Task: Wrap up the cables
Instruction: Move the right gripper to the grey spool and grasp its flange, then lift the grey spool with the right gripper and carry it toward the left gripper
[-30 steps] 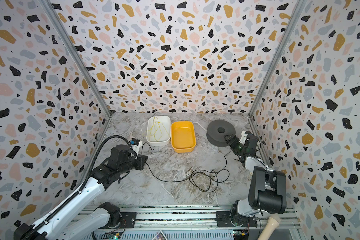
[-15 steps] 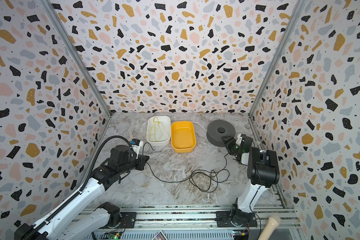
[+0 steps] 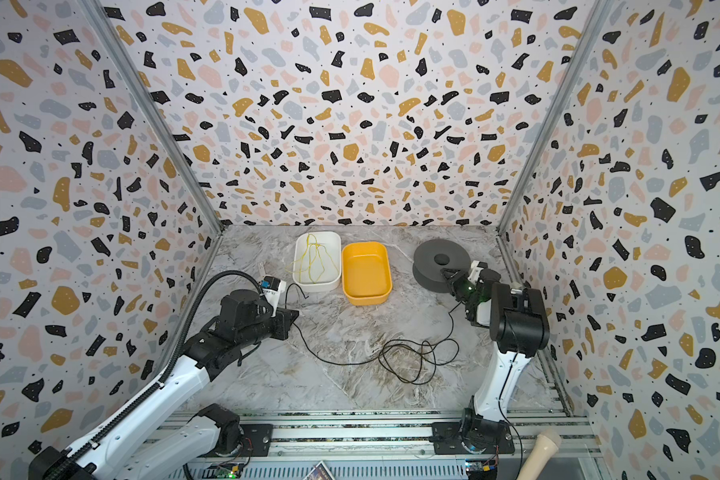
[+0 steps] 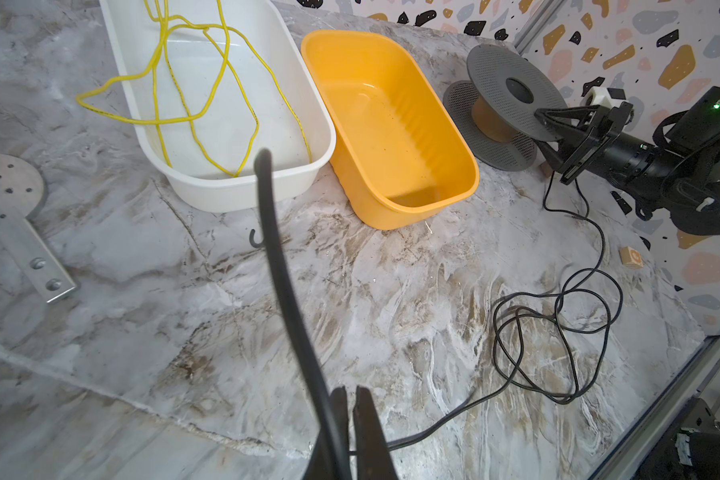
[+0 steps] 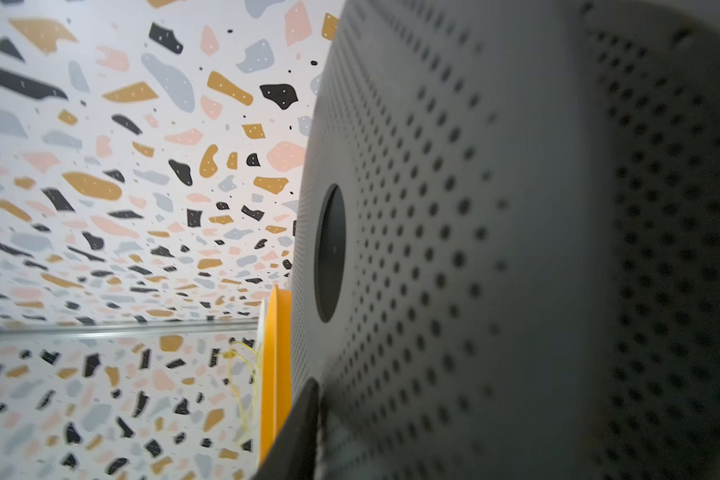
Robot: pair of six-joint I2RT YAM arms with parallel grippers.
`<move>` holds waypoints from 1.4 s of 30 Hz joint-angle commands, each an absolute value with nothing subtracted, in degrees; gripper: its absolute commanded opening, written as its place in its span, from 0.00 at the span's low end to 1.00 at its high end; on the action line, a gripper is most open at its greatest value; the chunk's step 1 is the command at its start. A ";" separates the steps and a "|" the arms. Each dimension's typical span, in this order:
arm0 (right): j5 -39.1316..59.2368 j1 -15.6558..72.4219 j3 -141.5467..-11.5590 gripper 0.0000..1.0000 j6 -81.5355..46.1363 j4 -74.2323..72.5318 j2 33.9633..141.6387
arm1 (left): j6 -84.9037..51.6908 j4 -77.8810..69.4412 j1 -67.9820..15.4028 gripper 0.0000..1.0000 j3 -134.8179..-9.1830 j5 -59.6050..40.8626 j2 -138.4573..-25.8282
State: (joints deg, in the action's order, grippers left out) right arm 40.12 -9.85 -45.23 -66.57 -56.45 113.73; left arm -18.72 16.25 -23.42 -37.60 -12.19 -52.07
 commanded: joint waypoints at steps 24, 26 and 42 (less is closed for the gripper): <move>13.52 5.16 -57.83 0.00 -31.03 3.40 70.61 | -18.72 15.69 -22.71 0.00 -37.21 -8.33 -51.41; 9.34 9.08 -59.23 0.00 -29.29 8.84 68.12 | -18.72 15.59 -22.75 0.00 -37.18 -8.54 -51.42; -20.02 50.21 -50.55 0.00 -40.01 21.17 55.62 | -18.59 15.44 -22.55 0.00 -37.10 -7.88 -51.68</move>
